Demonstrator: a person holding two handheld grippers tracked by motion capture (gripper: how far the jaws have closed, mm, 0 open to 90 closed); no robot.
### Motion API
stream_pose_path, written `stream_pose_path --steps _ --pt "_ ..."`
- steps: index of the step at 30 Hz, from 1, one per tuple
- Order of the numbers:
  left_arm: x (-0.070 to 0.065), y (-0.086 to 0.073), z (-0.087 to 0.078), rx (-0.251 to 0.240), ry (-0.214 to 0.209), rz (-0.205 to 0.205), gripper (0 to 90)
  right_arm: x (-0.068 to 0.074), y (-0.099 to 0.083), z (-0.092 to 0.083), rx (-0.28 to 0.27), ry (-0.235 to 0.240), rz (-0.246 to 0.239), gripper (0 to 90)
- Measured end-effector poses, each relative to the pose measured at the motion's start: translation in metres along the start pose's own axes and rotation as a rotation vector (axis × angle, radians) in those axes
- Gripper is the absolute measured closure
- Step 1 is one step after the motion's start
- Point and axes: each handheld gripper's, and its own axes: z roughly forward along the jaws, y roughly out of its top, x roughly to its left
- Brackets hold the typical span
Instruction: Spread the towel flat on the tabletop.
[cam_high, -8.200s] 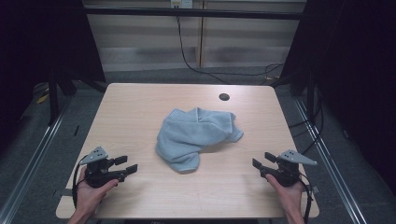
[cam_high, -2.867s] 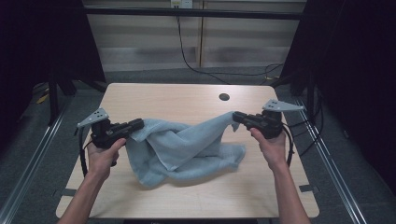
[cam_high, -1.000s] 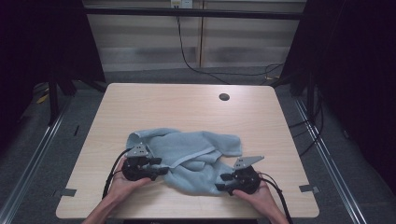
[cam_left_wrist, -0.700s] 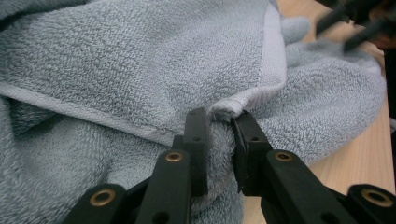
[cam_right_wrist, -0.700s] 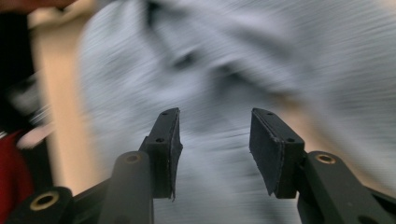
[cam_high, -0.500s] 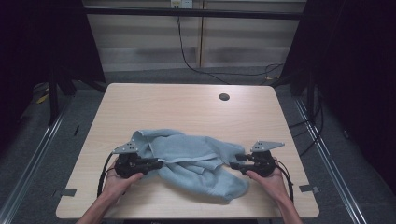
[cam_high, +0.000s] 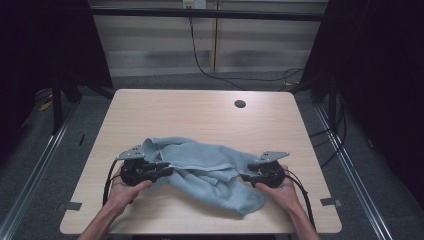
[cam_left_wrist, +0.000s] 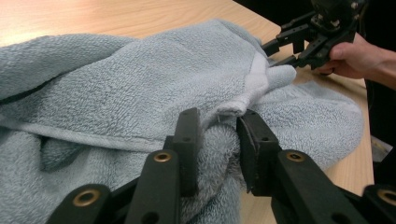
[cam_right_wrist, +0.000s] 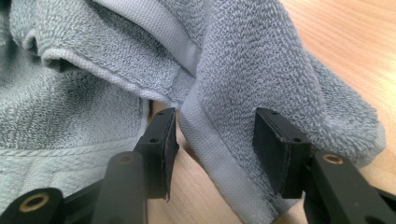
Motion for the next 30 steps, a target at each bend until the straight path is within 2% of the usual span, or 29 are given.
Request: stream_pose_path --steps 2,4,5,6,8,9,10,12,15,16,18,19,20,21,22,24,26,28,30 --pt "-0.001 0.0 0.002 -0.001 0.006 0.003 63.8 0.0 0.0 0.0 -0.001 -0.016 0.001 57.2" --pt "-0.001 0.002 0.005 0.013 0.032 0.015 59.2 0.001 0.0 0.001 -0.008 -0.024 -0.01 69.6" --pt "0.0 0.002 0.007 0.011 0.026 0.013 57.5 0.001 0.0 0.001 -0.012 -0.027 -0.006 73.9" --pt "0.002 0.003 0.009 0.008 0.025 0.017 63.3 0.0 0.0 0.001 -0.014 -0.03 -0.001 77.3" --pt "0.005 0.002 0.012 0.01 0.009 -0.002 80.7 -0.001 0.0 0.001 -0.019 -0.003 0.026 81.5" --pt "0.005 0.002 0.011 0.009 0.007 -0.002 84.6 -0.001 0.0 -0.001 -0.023 0.005 0.036 85.0" --pt "0.004 0.003 0.008 0.005 -0.002 0.003 86.1 -0.001 0.001 -0.004 -0.034 0.017 0.038 85.8" --pt "0.003 0.004 0.001 -0.013 0.003 0.008 86.9 -0.002 0.006 -0.016 -0.098 0.033 0.06 86.3" --pt "0.007 0.006 -0.007 -0.058 0.014 -0.019 87.2 -0.005 0.014 -0.03 -0.163 0.029 0.078 87.0" --pt "0.01 0.007 -0.009 -0.071 0.024 -0.029 87.2 -0.007 0.017 -0.034 -0.183 0.032 0.082 87.1" --pt "0.015 0.01 -0.007 -0.058 0.062 -0.023 87.2 -0.011 0.027 -0.037 -0.221 0.031 0.092 87.2" --pt "0.019 0.012 -0.003 -0.048 0.089 -0.028 87.2 -0.014 0.032 -0.037 -0.229 0.024 0.094 87.3" --pt "0.023 0.012 0.0 -0.045 0.097 -0.037 87.2 -0.017 0.039 -0.032 -0.237 0.024 0.096 87.2" --pt "0.028 0.011 0.006 -0.036 0.096 -0.056 87.2 -0.018 0.043 -0.028 -0.237 0.026 0.108 87.2" --pt "0.033 0.008 0.012 -0.002 0.096 -0.07 87.2 -0.02 0.046 -0.02 -0.225 0.029 0.111 87.2" --pt "0.042 -0.001 0.024 0.061 0.1 -0.084 87.3 -0.022 0.048 0.001 -0.164 0.03 0.107 87.2" --pt "0.045 -0.008 0.028 0.072 0.078 -0.107 87.2 -0.022 0.044 0.017 -0.127 0.046 0.125 87.2" --pt "0.045 -0.011 0.028 0.087 0.075 -0.094 87.2 -0.022 0.036 0.03 -0.093 0.07 0.147 87.2" --pt "0.04 -0.013 0.027 0.109 0.08 -0.07 87.3 -0.018 0.029 0.037 -0.063 0.074 0.158 87.3"
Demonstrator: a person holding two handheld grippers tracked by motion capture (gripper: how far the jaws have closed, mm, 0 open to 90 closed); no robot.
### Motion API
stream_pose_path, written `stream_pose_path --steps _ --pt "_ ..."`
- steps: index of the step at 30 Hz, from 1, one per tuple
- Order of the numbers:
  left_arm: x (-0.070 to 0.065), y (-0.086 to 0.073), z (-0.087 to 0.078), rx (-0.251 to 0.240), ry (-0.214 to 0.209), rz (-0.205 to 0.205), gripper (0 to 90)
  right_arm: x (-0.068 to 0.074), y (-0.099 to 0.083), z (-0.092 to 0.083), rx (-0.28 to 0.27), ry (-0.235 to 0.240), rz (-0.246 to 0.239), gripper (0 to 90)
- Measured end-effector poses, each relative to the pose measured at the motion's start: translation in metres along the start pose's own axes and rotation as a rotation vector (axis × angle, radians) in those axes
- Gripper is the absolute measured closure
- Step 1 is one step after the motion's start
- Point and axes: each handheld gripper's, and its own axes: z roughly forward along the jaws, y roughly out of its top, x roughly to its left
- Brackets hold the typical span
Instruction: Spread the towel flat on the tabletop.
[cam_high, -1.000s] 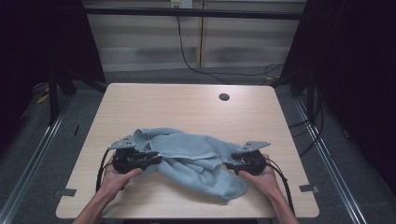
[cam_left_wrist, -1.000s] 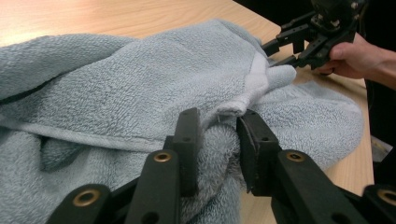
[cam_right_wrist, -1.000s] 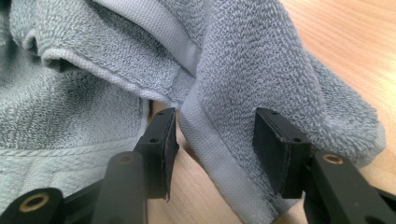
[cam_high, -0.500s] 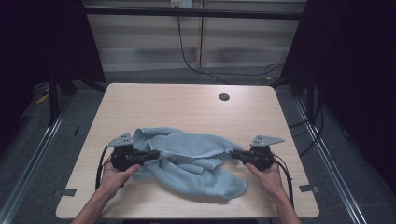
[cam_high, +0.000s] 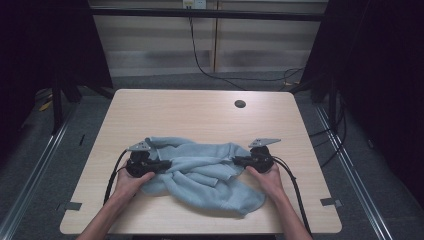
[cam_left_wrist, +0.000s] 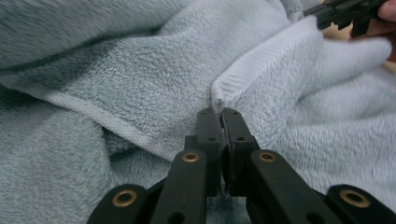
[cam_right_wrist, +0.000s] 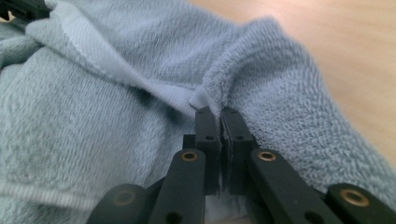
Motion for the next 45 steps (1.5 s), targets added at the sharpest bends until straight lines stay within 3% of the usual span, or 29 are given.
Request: stream_pose_path --steps 5,10,14,17,20,22,24,29,31,33,35,38,40,42,44,45 --pt "-0.016 -0.013 -0.006 0.015 -0.031 0.003 87.4 0.01 -0.009 -0.008 0.023 0.034 -0.016 87.4" --pt "-0.042 -0.025 -0.014 0.059 -0.074 0.069 87.5 0.021 -0.023 -0.025 0.053 0.052 -0.031 87.4" --pt "-0.056 -0.033 -0.024 0.082 -0.081 0.075 87.5 0.038 -0.035 -0.037 0.08 0.057 -0.058 87.4" --pt "-0.06 -0.037 -0.035 0.058 -0.105 0.064 87.6 0.051 -0.039 -0.047 0.097 0.058 -0.078 87.7" --pt "-0.06 -0.033 -0.05 -0.008 -0.109 0.04 87.8 0.056 -0.031 -0.063 0.02 0.049 -0.088 87.9" --pt "-0.058 -0.024 -0.06 -0.071 -0.11 0.029 87.8 0.054 -0.013 -0.085 -0.081 0.031 -0.082 88.0" --pt "-0.056 -0.011 -0.07 -0.126 -0.093 0.031 87.7 0.05 0.004 -0.101 -0.136 0.004 -0.094 88.1" --pt "-0.045 0.035 -0.093 -0.225 -0.041 0.06 87.8 0.039 0.052 -0.131 -0.234 -0.051 -0.125 88.1" --pt "-0.041 0.059 -0.102 -0.256 0.011 0.092 87.8 0.034 0.074 -0.134 -0.264 -0.055 -0.139 88.0" --pt "-0.033 0.08 -0.108 -0.283 0.038 0.092 87.8 0.03 0.095 -0.134 -0.282 -0.065 -0.147 88.0" --pt "-0.023 0.104 -0.114 -0.303 0.092 0.107 87.9 0.026 0.112 -0.132 -0.299 -0.078 -0.152 88.0" --pt "-0.005 0.136 -0.119 -0.347 0.136 0.091 87.9 0.015 0.142 -0.126 -0.32 -0.088 -0.146 87.9" --pt "0.007 0.154 -0.117 -0.357 0.157 0.068 87.9 0.006 0.16 -0.119 -0.314 -0.106 -0.144 87.7" --pt "0.022 0.166 -0.106 -0.364 0.207 0.036 87.7 -0.006 0.176 -0.108 -0.307 -0.126 -0.124 85.7" --pt "0.035 0.166 -0.095 -0.327 0.252 -0.009 79.5 -0.017 0.185 -0.095 -0.302 -0.195 -0.086 74.5" --pt "0.042 0.163 -0.089 -0.321 0.26 -0.056 69.8 -0.024 0.185 -0.09 -0.295 -0.189 -0.063 72.1"
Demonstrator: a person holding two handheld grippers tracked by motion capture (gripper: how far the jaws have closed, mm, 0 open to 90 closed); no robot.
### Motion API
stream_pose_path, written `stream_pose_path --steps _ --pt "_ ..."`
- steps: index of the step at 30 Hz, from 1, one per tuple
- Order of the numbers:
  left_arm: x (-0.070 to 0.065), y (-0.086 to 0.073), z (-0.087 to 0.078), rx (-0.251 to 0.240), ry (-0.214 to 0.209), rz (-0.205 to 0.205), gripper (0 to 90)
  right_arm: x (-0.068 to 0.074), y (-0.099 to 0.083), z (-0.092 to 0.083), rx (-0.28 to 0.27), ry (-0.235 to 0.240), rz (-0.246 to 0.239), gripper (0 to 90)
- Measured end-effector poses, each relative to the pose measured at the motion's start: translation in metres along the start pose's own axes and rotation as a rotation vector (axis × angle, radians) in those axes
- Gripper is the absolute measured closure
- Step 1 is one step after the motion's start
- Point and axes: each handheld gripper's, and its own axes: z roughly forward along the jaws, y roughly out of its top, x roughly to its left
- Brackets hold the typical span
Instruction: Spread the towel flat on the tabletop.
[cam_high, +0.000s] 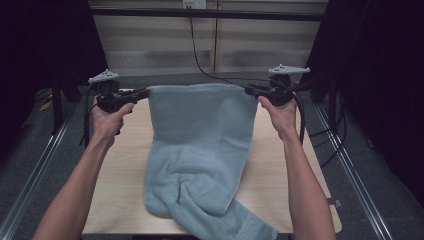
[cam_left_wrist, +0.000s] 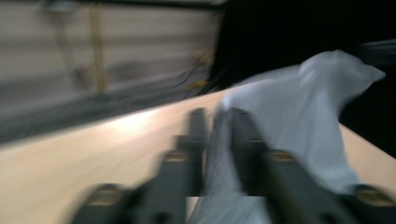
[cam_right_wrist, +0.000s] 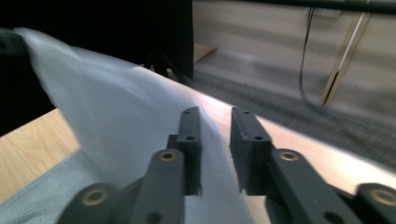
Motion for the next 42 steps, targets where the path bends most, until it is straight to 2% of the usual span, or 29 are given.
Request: stream_pose_path --steps 2,3,5,7,10,11,12,15,17,18,19,20,21,22,23,24,25,26,28,29,30,31,32,33,34,35,38,42 --pt "0.006 -0.013 0.006 0.03 0.004 -0.01 70.7 -0.006 -0.009 0.007 0.013 -0.035 0.027 67.3" --pt "0.008 -0.02 0.007 0.037 -0.011 -0.015 70.0 -0.007 -0.016 0.008 0.016 -0.014 0.039 67.3" --pt "0.006 -0.035 0.006 0.064 -0.035 0.003 69.7 -0.004 -0.032 0.008 0.046 0.012 0.028 65.2" --pt "0.005 -0.051 0.002 0.064 -0.063 -0.015 69.1 0.001 -0.049 0.005 0.073 0.045 0.03 63.4" --pt "-0.004 -0.075 -0.007 0.098 -0.092 0.012 69.0 0.012 -0.077 -0.006 0.096 0.097 0.042 62.0" --pt "-0.009 -0.083 -0.011 0.112 -0.095 0.032 68.7 0.018 -0.086 -0.009 0.114 0.112 0.035 61.1" --pt "-0.014 -0.092 -0.015 0.124 -0.121 0.037 68.5 0.026 -0.096 -0.014 0.129 0.12 0.029 61.5" --pt "-0.032 -0.116 -0.03 0.161 -0.172 0.065 67.6 0.052 -0.125 -0.027 0.181 0.185 -0.012 63.5" --pt "-0.047 -0.133 -0.04 0.181 -0.202 0.077 67.5 0.071 -0.143 -0.037 0.182 0.237 -0.009 64.9" --pt "-0.054 -0.142 -0.044 0.197 -0.25 0.074 67.5 0.081 -0.151 -0.042 0.177 0.262 -0.004 66.0" --pt "-0.062 -0.151 -0.047 0.213 -0.275 0.079 67.5 0.089 -0.159 -0.045 0.187 0.296 -0.003 66.1" --pt "-0.069 -0.16 -0.049 0.234 -0.289 0.079 67.2 0.098 -0.165 -0.047 0.205 0.31 -0.011 65.4" --pt "-0.077 -0.172 -0.05 0.264 -0.336 0.077 66.6 0.107 -0.17 -0.048 0.212 0.327 -0.013 64.5" --pt "-0.082 -0.178 -0.051 0.267 -0.341 0.094 65.9 0.116 -0.177 -0.047 0.229 0.362 -0.015 62.2" --pt "-0.086 -0.188 -0.051 0.29 -0.344 0.097 64.4 0.121 -0.18 -0.047 0.236 0.364 -0.025 60.3" --pt "-0.087 -0.195 -0.05 0.292 -0.372 0.066 61.6 0.128 -0.186 -0.045 0.237 0.38 -0.025 58.4" --pt "-0.088 -0.2 -0.049 0.291 -0.378 0.064 59.2 0.133 -0.19 -0.041 0.249 0.406 -0.016 56.5" --pt "-0.091 -0.204 -0.046 0.322 -0.345 0.092 57.9 0.137 -0.192 -0.039 0.259 0.418 -0.021 54.1" --pt "-0.093 -0.206 -0.039 0.331 -0.339 0.102 55.5 0.147 -0.195 -0.033 0.28 0.461 -0.034 49.0" --pt "-0.093 -0.207 -0.032 0.334 -0.322 0.115 58.0 0.151 -0.196 -0.03 0.281 0.484 -0.04 47.5" --pt "-0.093 -0.208 -0.02 0.361 -0.296 0.143 61.9 0.154 -0.197 -0.027 0.278 0.5 -0.039 47.2" --pt "-0.093 -0.209 -0.012 0.38 -0.279 0.167 73.2 0.156 -0.199 -0.021 0.294 0.507 -0.043 46.2" --pt "-0.09 -0.21 -0.003 0.377 -0.287 0.163 75.7 0.156 -0.2 -0.018 0.306 0.507 -0.046 45.9" --pt "-0.088 -0.207 0.005 0.39 -0.283 0.14 83.2 0.156 -0.202 -0.014 0.315 0.504 -0.051 45.2" --pt "-0.088 -0.203 0.009 0.394 -0.261 0.151 89.3 0.157 -0.202 -0.013 0.319 0.499 -0.053 44.8" --pt "-0.088 -0.201 0.015 0.387 -0.241 0.158 90.0 0.157 -0.201 -0.014 0.314 0.503 -0.048 44.4" --pt "-0.088 -0.196 0.03 0.372 -0.226 0.146 90.0 0.158 -0.199 -0.018 0.286 0.526 -0.029 43.4" --pt "-0.087 -0.192 0.042 0.362 -0.203 0.126 90.0 0.17 -0.199 -0.023 0.289 0.569 -0.06 42.2"
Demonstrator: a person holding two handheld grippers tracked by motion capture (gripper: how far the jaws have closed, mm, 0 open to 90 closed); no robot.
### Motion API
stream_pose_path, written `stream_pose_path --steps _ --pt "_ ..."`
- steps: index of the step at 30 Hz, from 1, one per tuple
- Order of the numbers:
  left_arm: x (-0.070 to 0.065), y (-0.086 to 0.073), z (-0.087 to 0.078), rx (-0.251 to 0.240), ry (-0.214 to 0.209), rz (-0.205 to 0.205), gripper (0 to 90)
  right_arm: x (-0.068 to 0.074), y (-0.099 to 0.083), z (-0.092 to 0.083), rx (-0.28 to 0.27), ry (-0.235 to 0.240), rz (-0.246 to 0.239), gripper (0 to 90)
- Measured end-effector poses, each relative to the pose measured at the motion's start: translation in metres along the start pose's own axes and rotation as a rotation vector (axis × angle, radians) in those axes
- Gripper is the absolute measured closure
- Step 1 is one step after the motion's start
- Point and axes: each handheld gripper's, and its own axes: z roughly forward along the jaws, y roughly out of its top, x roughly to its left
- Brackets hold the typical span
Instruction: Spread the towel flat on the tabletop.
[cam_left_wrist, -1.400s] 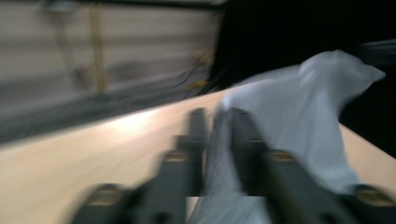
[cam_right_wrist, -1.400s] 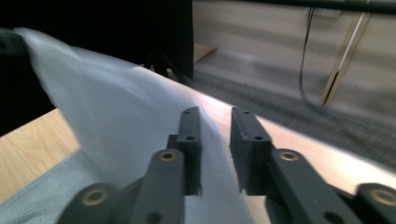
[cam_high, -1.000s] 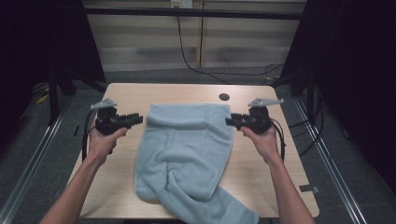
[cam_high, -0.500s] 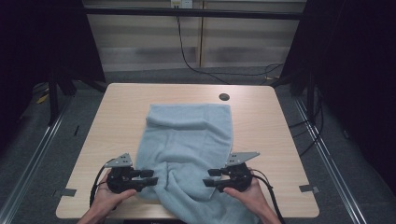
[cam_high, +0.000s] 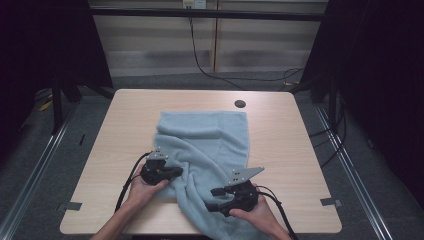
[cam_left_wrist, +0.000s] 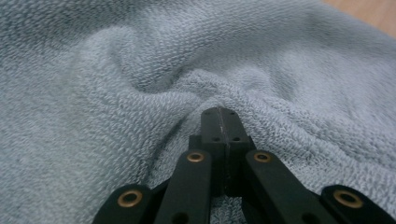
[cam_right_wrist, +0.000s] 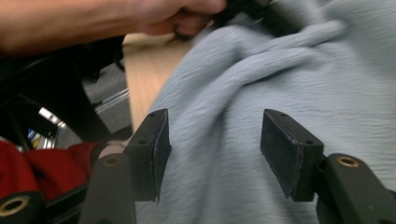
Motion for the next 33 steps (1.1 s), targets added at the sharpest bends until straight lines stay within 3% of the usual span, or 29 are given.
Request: stream_pose_path --steps 6,7,9,10,11,13,15,17,23,28,33 --pt "0.004 0.001 0.001 -0.008 0.004 -0.039 90.0 0.005 -0.007 0.014 0.06 0.004 -0.023 43.1" --pt "0.004 0.001 0.001 -0.012 0.0 -0.04 89.9 0.005 -0.007 0.017 0.079 -0.008 -0.038 48.3" --pt "0.003 0.001 -0.004 -0.057 -0.013 -0.003 80.9 0.005 -0.007 0.021 0.113 -0.063 -0.063 75.9" --pt "0.002 0.003 -0.009 -0.083 -0.036 -0.006 79.5 0.005 -0.005 0.02 0.111 -0.095 -0.082 83.5" --pt "0.001 0.006 -0.015 -0.099 -0.066 -0.003 77.5 0.004 -0.002 0.017 0.088 -0.082 -0.086 85.3" --pt "-0.003 0.011 -0.028 -0.146 -0.079 0.016 74.0 0.003 0.007 0.007 0.028 -0.095 -0.078 86.1" --pt "-0.007 0.014 -0.041 -0.205 -0.105 0.009 70.8 -0.003 0.019 -0.005 -0.013 -0.122 -0.075 86.1" --pt "-0.012 0.015 -0.05 -0.243 -0.073 0.008 68.9 -0.018 0.031 -0.017 -0.075 -0.138 -0.025 86.1" --pt "-0.022 0.015 -0.051 -0.238 -0.106 0.045 67.5 -0.075 0.047 -0.036 -0.135 -0.261 0.078 85.9" --pt "-0.031 0.014 -0.038 -0.174 -0.164 0.089 67.3 -0.123 0.029 -0.035 -0.124 -0.35 0.202 85.6" --pt "-0.039 0.013 -0.021 -0.107 -0.219 0.114 64.1 -0.145 0.008 -0.029 -0.12 -0.361 0.277 84.7"
